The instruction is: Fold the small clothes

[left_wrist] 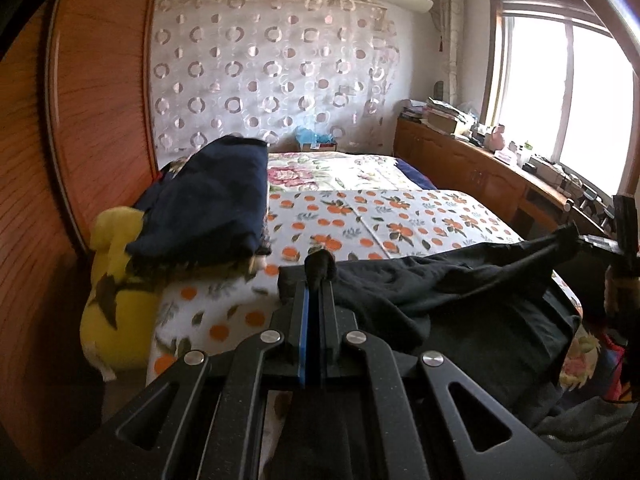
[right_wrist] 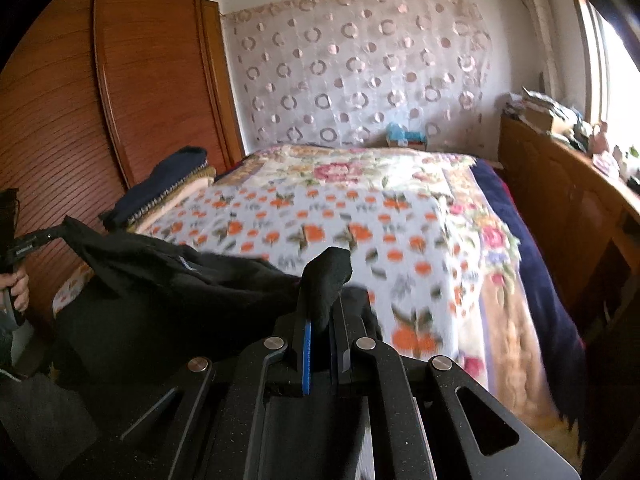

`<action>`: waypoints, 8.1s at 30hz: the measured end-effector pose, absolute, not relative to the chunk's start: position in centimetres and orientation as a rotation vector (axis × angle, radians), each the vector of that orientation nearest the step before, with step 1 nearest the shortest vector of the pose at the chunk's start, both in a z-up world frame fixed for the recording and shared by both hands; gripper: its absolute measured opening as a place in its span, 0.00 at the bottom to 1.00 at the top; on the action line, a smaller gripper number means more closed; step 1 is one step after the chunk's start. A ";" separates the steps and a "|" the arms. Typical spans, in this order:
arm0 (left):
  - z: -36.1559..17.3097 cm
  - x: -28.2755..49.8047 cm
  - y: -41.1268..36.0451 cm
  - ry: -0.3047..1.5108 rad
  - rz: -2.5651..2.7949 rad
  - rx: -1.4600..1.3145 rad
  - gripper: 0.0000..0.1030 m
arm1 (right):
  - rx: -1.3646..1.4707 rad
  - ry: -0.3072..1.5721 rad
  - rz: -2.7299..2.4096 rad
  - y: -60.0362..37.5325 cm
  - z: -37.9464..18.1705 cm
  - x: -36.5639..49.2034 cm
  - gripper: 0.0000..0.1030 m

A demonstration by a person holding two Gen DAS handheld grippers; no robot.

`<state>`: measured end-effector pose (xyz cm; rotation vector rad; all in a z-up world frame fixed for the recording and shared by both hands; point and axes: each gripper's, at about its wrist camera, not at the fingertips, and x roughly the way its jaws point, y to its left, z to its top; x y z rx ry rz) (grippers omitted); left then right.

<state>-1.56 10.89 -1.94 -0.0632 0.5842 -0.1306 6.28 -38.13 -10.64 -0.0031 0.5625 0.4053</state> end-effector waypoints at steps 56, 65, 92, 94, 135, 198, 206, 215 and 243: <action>-10.7 7.8 11.6 0.912 -0.162 0.016 0.63 | -0.112 0.804 0.310 -34.9 -10.5 15.2 0.53; -10.5 7.6 11.0 0.921 -0.235 0.008 0.36 | -0.157 0.820 0.387 -34.3 -10.9 15.1 0.36; 15.6 -6.5 10.8 0.194 -0.246 -0.051 0.05 | -0.134 0.172 0.542 -37.6 16.4 -3.1 0.09; 17.8 -7.1 10.8 0.135 -0.239 -0.036 0.05 | -0.151 0.126 0.528 -37.9 18.8 -4.2 0.09; 3.3 19.8 3.5 0.476 -0.136 0.076 0.05 | -0.202 0.558 0.183 -31.0 8.0 16.7 0.09; -9.2 11.1 4.7 0.866 -0.216 -0.008 0.65 | -0.016 0.801 0.155 -34.6 -3.2 9.3 0.49; -10.0 13.7 5.2 0.920 -0.228 -0.106 0.65 | -0.027 0.799 0.163 -34.3 -4.0 9.6 0.51; -9.7 15.0 4.7 0.907 -0.217 -0.120 0.55 | -0.028 0.797 0.163 -34.5 -4.0 9.6 0.51; -6.4 13.5 4.2 0.706 -0.163 -0.052 0.06 | 0.087 0.793 0.144 -35.5 -3.9 11.7 0.04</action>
